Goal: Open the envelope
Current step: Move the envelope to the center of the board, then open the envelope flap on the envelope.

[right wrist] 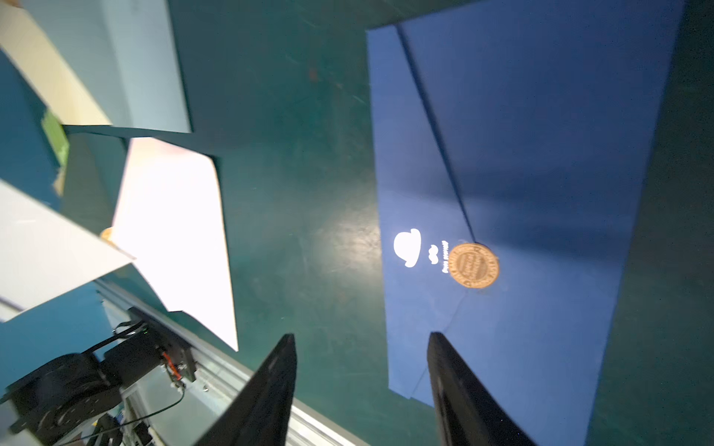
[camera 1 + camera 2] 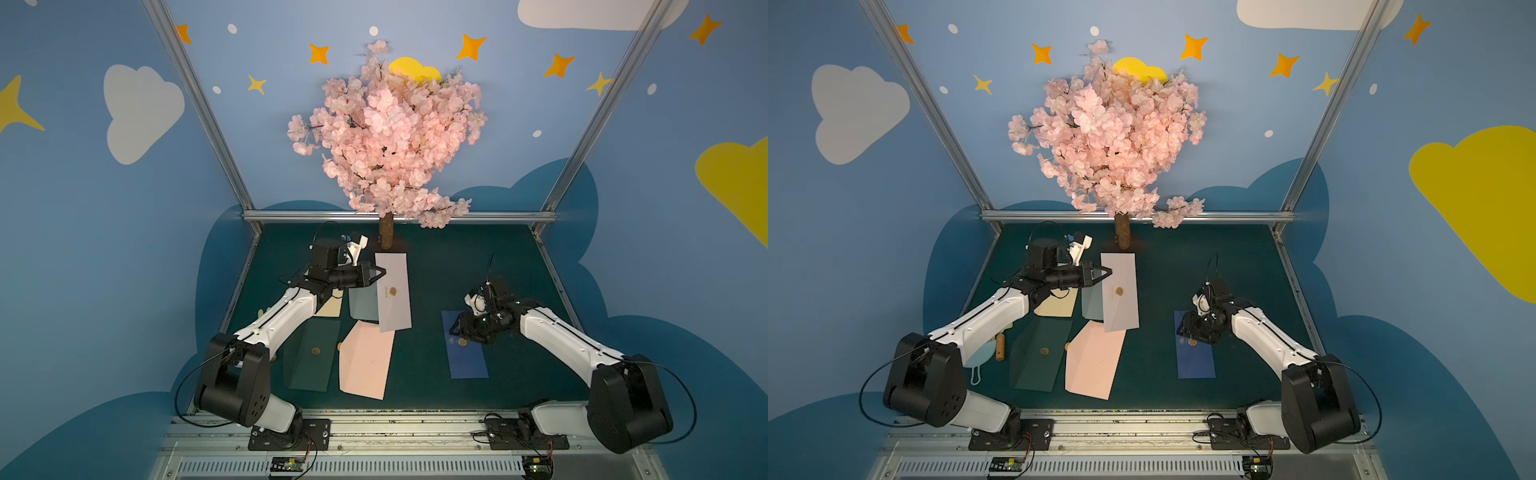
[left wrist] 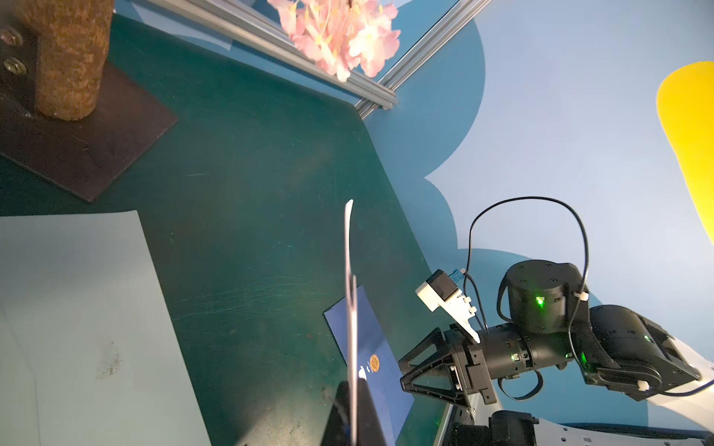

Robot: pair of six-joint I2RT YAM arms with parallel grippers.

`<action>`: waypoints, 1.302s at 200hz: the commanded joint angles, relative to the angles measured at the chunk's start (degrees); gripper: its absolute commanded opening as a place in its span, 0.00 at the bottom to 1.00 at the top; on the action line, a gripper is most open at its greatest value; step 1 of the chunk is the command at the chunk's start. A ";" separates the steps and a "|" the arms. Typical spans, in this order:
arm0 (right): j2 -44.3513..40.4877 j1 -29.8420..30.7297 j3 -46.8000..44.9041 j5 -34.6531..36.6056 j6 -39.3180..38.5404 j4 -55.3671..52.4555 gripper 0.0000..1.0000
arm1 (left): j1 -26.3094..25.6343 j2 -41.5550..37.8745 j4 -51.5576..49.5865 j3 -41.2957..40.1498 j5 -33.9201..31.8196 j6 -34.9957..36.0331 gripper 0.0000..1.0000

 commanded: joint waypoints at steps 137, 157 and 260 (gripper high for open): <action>-11.34 2.56 -1.97 -31.67 14.18 43.26 0.65 | 1.06 -9.50 29.56 -9.41 28.65 -20.41 0.03; -11.22 4.61 -1.33 -30.97 13.92 44.48 0.65 | 0.86 -9.19 31.09 -9.41 28.68 -21.47 0.03; -6.83 12.79 2.15 -30.79 14.98 49.35 0.16 | -1.37 -7.24 30.48 -8.87 27.85 -20.98 0.03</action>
